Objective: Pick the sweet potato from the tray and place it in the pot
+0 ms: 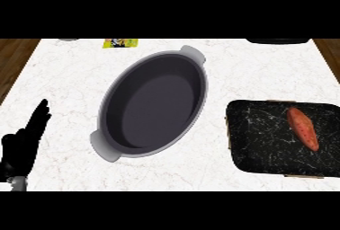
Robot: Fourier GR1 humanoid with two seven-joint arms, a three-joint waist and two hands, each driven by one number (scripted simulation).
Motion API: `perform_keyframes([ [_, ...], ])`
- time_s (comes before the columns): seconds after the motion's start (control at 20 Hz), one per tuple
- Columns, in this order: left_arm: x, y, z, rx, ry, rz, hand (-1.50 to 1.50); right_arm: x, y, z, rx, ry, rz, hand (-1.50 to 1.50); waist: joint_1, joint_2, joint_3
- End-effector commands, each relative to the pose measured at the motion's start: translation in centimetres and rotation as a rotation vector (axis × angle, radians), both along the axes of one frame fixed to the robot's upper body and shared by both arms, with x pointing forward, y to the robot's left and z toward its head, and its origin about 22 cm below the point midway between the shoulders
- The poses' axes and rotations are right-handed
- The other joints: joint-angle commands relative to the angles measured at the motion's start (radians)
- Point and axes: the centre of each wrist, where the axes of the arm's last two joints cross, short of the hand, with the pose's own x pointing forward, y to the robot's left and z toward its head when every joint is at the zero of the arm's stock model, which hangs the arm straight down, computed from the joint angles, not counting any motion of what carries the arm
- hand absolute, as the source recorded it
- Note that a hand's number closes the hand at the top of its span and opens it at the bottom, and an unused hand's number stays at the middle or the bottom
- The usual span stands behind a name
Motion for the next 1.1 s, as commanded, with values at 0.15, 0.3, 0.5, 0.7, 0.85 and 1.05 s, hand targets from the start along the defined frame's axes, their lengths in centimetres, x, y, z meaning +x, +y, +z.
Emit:
perform_keyframes([
  [0.15, 1.7, -0.5, 0.4, 0.008, 0.020, -0.029, 0.00, 5.1, 2.1, 5.4, -0.108, 0.240, 0.091, -1.50, 0.019, 0.005, -0.002],
  [0.3, 1.1, 0.4, 1.6, 0.006, 0.003, -0.036, 0.00, 6.0, 3.2, 5.4, -0.158, 0.386, 0.136, -1.50, 0.028, 0.003, -0.002],
  [0.5, 0.4, -0.8, 0.9, -0.008, 0.003, -0.045, 0.00, 7.8, 5.9, 6.2, -0.285, 0.597, 0.164, -1.50, 0.054, 0.004, -0.003],
  [0.7, 1.1, -2.0, 0.3, -0.006, 0.004, -0.038, 0.00, 9.6, 7.0, 6.1, -0.287, 0.753, 0.244, -1.50, 0.032, 0.004, -0.001],
  [0.85, 2.8, -1.4, 1.7, -0.019, -0.017, -0.016, 0.00, 12.1, 9.1, 7.0, -0.299, 0.805, 0.253, -1.50, 0.029, 0.005, -0.001],
  [1.05, 1.2, 0.5, 1.2, 0.013, -0.007, -0.021, 0.00, 14.3, 11.9, 3.4, -0.277, 0.848, 0.268, -1.50, 0.029, 0.005, -0.001],
])
